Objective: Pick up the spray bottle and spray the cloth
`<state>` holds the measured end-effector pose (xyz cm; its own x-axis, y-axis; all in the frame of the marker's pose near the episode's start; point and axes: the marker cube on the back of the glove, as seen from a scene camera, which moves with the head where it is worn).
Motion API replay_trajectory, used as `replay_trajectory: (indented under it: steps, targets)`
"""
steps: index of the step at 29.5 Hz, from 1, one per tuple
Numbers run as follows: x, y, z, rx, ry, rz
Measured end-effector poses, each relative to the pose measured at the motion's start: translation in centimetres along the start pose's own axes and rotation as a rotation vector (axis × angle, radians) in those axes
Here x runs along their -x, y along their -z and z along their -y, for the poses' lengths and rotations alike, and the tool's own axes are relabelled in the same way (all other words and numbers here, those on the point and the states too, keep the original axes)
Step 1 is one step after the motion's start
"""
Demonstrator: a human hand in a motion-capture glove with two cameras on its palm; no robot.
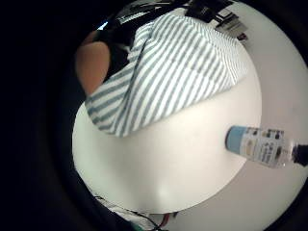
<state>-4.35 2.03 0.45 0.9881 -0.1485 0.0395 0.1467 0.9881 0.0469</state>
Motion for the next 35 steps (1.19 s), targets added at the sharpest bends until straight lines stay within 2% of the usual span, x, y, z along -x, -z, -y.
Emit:
replay_trajectory:
  steps: [4, 8, 22, 35]
  targets:
    - [-0.3, 0.6, -2.3, -0.067, 0.021, -0.007]
    - [-2.1, 1.1, -4.9, -0.134, -0.025, 0.068]
    - [-10.6, 2.9, -9.3, -0.463, -0.325, 0.449]
    - [-15.7, -3.2, -10.3, -0.513, -0.505, 0.799]
